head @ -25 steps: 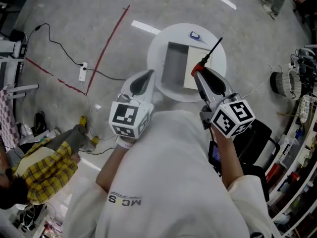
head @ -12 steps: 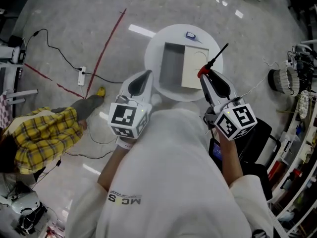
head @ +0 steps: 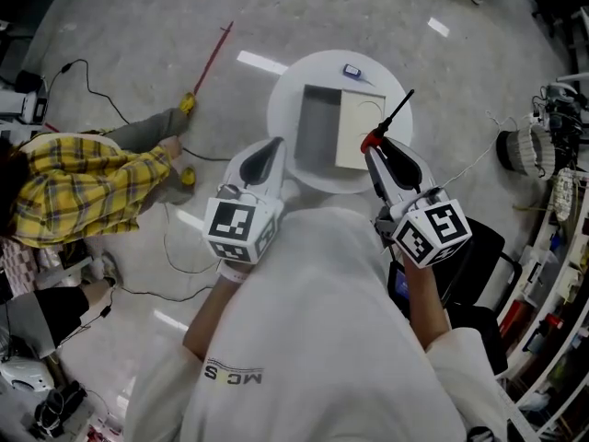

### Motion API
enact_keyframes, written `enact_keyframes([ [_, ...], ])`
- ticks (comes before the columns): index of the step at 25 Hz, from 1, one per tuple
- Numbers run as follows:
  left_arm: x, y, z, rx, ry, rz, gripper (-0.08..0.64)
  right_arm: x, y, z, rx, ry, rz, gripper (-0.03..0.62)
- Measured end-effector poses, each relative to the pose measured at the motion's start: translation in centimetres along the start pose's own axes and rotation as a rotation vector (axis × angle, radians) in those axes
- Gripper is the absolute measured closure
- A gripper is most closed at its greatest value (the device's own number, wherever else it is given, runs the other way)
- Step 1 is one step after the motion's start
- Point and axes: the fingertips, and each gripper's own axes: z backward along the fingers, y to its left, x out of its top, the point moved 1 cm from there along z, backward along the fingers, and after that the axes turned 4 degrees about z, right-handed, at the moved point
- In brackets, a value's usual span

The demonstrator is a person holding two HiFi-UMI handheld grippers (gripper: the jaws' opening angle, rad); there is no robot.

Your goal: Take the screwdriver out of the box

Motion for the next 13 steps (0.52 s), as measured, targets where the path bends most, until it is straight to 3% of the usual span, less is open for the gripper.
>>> enact_keyframes([
  [13, 0.30, -0.65, 0.14, -0.012, -0.003, 0.000, 0.560, -0.37, 0.34, 0.26, -0.009, 0.031, -0.007, 0.508],
])
